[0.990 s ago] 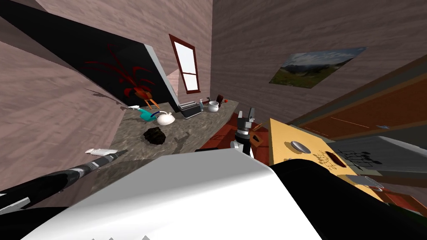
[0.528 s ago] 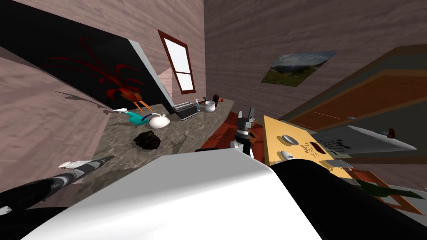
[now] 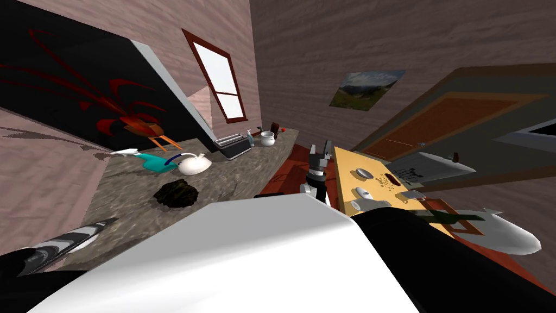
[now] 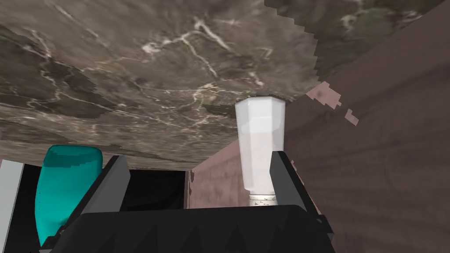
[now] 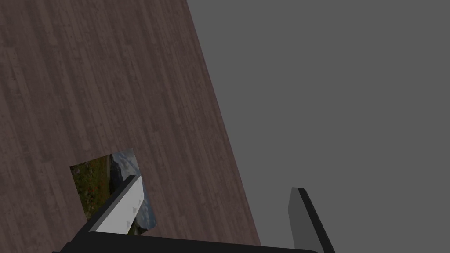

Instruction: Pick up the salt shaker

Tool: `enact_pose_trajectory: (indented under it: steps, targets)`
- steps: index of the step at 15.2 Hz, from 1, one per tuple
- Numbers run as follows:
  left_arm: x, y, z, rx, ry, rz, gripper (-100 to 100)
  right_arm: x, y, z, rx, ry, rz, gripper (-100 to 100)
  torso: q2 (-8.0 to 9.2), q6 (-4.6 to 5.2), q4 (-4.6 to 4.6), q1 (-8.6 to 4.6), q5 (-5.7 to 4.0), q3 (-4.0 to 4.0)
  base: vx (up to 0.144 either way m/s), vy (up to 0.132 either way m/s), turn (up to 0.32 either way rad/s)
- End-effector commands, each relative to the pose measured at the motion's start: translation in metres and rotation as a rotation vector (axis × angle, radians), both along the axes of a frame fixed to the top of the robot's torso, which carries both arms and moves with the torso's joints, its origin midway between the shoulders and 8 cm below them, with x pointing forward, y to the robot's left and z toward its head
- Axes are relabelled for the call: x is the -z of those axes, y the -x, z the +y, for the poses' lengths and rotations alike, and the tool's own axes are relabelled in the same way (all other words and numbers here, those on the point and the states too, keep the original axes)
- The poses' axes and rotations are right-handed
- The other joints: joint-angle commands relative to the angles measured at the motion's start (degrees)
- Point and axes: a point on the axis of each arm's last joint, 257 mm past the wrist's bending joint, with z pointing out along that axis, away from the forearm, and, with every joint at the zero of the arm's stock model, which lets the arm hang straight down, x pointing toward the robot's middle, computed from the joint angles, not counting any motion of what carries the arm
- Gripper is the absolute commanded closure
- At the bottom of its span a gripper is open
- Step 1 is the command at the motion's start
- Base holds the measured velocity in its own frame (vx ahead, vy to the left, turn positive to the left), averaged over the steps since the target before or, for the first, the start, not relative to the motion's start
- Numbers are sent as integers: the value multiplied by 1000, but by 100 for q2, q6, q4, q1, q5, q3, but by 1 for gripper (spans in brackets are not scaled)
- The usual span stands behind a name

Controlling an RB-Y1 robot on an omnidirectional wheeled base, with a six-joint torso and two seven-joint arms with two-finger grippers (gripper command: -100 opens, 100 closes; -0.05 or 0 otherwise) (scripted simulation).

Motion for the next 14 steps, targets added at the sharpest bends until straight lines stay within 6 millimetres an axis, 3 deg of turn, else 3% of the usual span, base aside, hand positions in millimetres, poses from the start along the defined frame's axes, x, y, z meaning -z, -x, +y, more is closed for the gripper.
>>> enact_pose_trajectory:
  steps: [1, 13, 14]
  targets:
    - [-4, 17, 11, -79, -6, 8, -100, 0, 0, 0, 0, 0, 0, 0, 0, 0, 0, 0, 0, 0, 22, -2, -182]
    - [-22, 117, 52, -414, -61, 56, -100, 0, 0, 0, 0, 0, 0, 0, 13, -5, 3, 8, 2, 8, 1, 13, -125]
    - [-19, 109, 48, -385, -54, 50, -100, 0, 0, 0, 0, 0, 0, 0, 17, -4, 4, 10, 2, 10, -13, 13, -37]
